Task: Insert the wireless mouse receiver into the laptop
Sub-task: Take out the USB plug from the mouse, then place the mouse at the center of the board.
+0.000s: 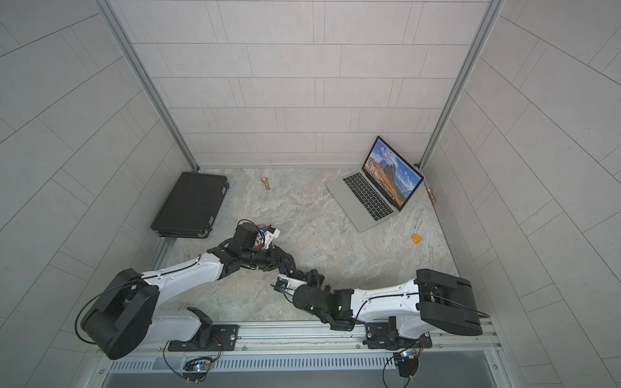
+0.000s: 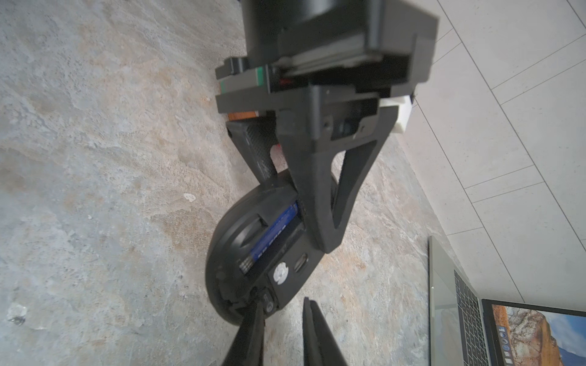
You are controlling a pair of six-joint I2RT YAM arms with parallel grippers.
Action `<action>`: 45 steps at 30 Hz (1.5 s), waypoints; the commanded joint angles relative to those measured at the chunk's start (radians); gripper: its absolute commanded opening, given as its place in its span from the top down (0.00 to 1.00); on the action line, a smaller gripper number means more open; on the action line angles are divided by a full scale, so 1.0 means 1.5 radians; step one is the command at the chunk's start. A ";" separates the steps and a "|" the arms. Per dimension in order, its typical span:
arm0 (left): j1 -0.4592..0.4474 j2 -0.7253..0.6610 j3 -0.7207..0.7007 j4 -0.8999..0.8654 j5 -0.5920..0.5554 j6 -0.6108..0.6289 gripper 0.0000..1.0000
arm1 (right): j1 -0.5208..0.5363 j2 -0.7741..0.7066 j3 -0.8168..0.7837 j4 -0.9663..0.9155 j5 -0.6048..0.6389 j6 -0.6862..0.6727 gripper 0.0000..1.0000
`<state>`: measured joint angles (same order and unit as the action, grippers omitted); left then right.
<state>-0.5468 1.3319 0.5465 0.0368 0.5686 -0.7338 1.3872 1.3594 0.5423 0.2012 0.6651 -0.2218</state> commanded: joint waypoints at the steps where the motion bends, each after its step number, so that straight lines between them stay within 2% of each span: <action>1: -0.034 0.015 -0.023 -0.114 0.096 0.014 1.00 | -0.031 -0.034 0.009 0.117 0.133 0.003 0.77; 5: -0.033 0.009 -0.025 -0.107 0.083 0.010 1.00 | -0.032 -0.035 0.007 0.117 0.134 0.005 0.77; 10: -0.024 -0.013 -0.047 -0.055 0.016 -0.055 1.00 | -0.033 -0.044 0.003 0.095 0.134 0.032 0.77; 12: -0.023 -0.039 -0.069 -0.009 -0.046 -0.077 1.00 | -0.043 -0.062 0.005 0.043 0.110 0.081 0.74; 15: -0.023 -0.079 -0.102 0.010 -0.125 -0.078 1.00 | -0.096 -0.108 0.014 -0.084 0.013 0.218 0.68; 17: -0.022 -0.107 -0.121 -0.010 -0.173 -0.068 1.00 | -0.175 -0.144 0.011 -0.145 -0.080 0.314 0.63; 21: -0.023 -0.139 -0.141 -0.067 -0.254 -0.047 0.97 | -0.340 -0.201 -0.028 -0.169 -0.253 0.445 0.44; 24: -0.022 -0.141 -0.147 -0.077 -0.274 -0.041 0.82 | -0.469 -0.202 -0.028 -0.188 -0.330 0.480 0.33; 29: -0.022 -0.137 -0.157 -0.084 -0.316 -0.039 0.57 | -0.736 -0.178 0.011 -0.192 -0.444 0.484 0.25; 33: -0.021 -0.135 -0.162 -0.080 -0.329 -0.039 0.48 | -0.926 -0.143 0.051 -0.157 -0.494 0.467 0.16; 36: -0.021 -0.144 -0.163 -0.082 -0.333 -0.039 0.41 | -1.045 -0.091 0.101 -0.100 -0.564 0.451 0.10; 41: -0.019 -0.192 -0.153 -0.109 -0.339 -0.016 0.22 | -1.163 0.033 0.187 -0.036 -0.588 0.397 0.07; 45: -0.019 -0.243 -0.124 -0.145 -0.335 0.030 0.13 | -1.225 0.132 0.252 0.024 -0.713 0.360 0.07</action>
<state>-0.5827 1.0092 0.3264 -0.1116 0.0731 -0.7559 -0.4053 1.4853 0.8700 0.1463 -0.2512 0.3798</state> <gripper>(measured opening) 0.866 0.933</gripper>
